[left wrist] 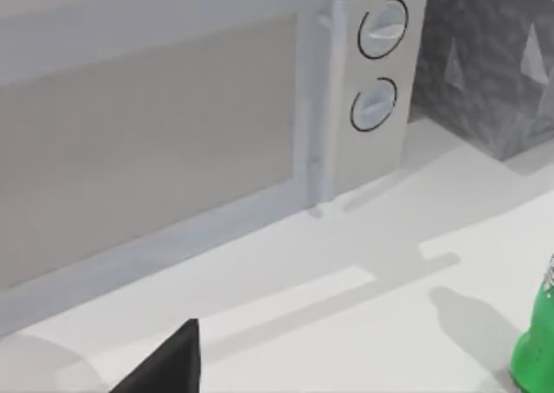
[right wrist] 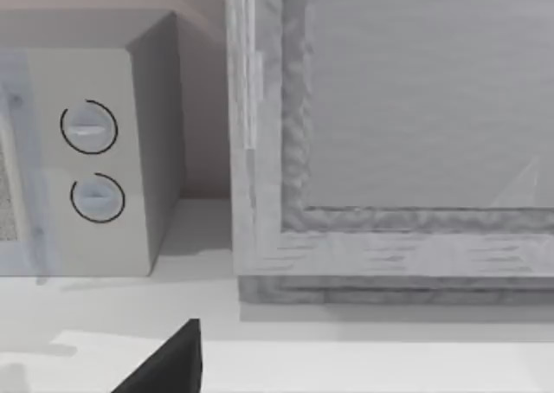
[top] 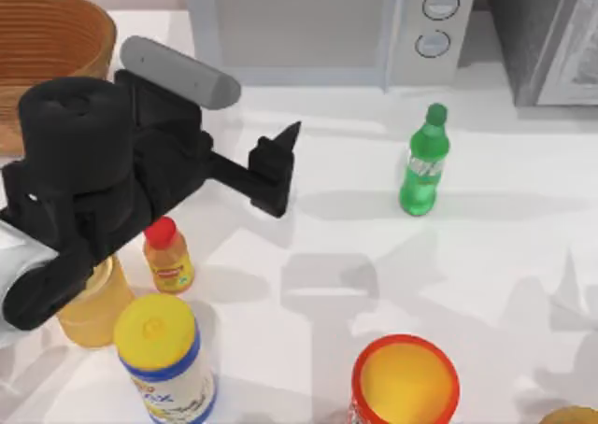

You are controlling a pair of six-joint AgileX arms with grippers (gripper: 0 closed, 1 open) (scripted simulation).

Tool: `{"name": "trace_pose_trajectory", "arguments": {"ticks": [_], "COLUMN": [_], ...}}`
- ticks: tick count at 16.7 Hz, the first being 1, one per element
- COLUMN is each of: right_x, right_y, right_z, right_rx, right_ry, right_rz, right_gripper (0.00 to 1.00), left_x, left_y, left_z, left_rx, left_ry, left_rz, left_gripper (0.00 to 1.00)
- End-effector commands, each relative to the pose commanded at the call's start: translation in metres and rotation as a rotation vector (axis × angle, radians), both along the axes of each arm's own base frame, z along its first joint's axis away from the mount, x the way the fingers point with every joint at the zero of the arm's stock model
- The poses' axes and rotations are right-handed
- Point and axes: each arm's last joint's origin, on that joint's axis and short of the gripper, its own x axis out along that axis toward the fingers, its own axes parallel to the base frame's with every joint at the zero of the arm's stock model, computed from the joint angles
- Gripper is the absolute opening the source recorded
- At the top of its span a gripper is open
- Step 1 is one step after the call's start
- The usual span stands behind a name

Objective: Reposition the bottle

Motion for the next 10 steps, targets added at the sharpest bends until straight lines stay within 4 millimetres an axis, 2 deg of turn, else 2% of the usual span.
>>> {"name": "trace_pose_trajectory", "arguments": {"ticks": [2, 5, 8, 10], "right_x": [0.0, 0.0, 0.0, 0.0], "right_y": [0.0, 0.0, 0.0, 0.0], "right_z": [0.0, 0.0, 0.0, 0.0], "right_rx": [0.0, 0.0, 0.0, 0.0], "right_ry": [0.0, 0.0, 0.0, 0.0], "right_rz": [0.0, 0.0, 0.0, 0.0], "right_gripper": [1.0, 1.0, 1.0, 1.0], "left_x": [0.017, 0.029, 0.03, 0.03], "left_y": [-0.033, -0.075, -0.101, -0.107], "left_z": [-0.022, -0.057, -0.082, -0.088], "left_rx": [0.028, 0.069, 0.092, 0.097], "left_ry": [0.038, 0.081, 0.098, 0.101], "left_rz": [-0.059, -0.14, -0.193, -0.207], "left_gripper": [1.0, 1.0, 1.0, 1.0]}}
